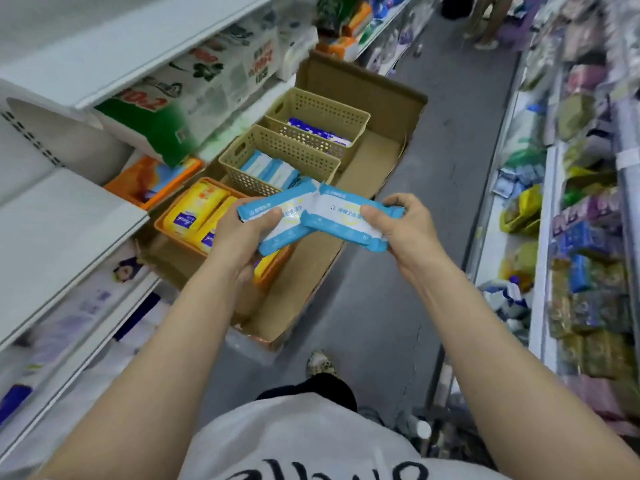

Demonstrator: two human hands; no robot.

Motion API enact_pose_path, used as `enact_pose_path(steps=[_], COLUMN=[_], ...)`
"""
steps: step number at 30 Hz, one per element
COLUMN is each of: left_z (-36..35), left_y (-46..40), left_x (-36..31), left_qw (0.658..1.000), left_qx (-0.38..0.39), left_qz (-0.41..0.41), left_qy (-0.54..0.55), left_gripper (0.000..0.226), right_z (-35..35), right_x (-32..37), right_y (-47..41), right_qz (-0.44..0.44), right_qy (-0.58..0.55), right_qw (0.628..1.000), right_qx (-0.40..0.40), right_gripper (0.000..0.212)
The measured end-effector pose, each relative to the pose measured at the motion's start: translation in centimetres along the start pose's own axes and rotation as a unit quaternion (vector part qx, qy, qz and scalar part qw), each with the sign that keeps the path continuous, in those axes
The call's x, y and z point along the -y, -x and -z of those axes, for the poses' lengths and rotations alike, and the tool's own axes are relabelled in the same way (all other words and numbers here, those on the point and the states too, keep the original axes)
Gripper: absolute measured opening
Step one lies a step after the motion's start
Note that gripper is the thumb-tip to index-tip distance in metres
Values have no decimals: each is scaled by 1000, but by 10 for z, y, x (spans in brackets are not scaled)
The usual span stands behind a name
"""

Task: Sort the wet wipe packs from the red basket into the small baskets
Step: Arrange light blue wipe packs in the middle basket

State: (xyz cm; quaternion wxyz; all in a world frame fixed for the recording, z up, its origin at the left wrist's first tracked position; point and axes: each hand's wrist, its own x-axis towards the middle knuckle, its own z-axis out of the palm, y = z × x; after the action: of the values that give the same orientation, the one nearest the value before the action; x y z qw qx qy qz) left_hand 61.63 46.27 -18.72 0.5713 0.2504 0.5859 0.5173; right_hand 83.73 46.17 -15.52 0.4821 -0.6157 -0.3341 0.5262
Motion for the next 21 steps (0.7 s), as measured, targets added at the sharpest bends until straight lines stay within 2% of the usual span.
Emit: enact_pose_path(steps=[3, 6, 10, 13, 16, 19, 21], left_z=[-51, -88, -96, -83, -71, -58, -54], left_y=[-39, -70, -104, -128, -152, -165, -168], left_x=[1, -3, -10, -12, -10, -5, -1], left_qw=[999, 998, 992, 982, 960, 918, 895], left_qx=[-21, -42, -106, -169, -262, -377, -422], left_qz=[27, 44, 59, 78, 93, 86, 92], left_qy=[12, 10, -24, -5, 33, 83, 112], left_gripper=[22, 23, 27, 37, 43, 46, 53], right_z=[19, 33, 16, -16, -59, -107, -133], right_x=[24, 50, 71, 71, 59, 38, 24], right_y=[-55, -112, -183, -239, -302, -355, -380], right_qz=[-25, -41, -44, -53, -16, 23, 40], right_qy=[47, 76, 119, 158, 263, 394, 457], right_qw=[998, 995, 989, 974, 932, 852, 799], right_qx=[20, 44, 75, 152, 247, 344, 390], right_gripper=[43, 28, 28, 24, 25, 22, 22])
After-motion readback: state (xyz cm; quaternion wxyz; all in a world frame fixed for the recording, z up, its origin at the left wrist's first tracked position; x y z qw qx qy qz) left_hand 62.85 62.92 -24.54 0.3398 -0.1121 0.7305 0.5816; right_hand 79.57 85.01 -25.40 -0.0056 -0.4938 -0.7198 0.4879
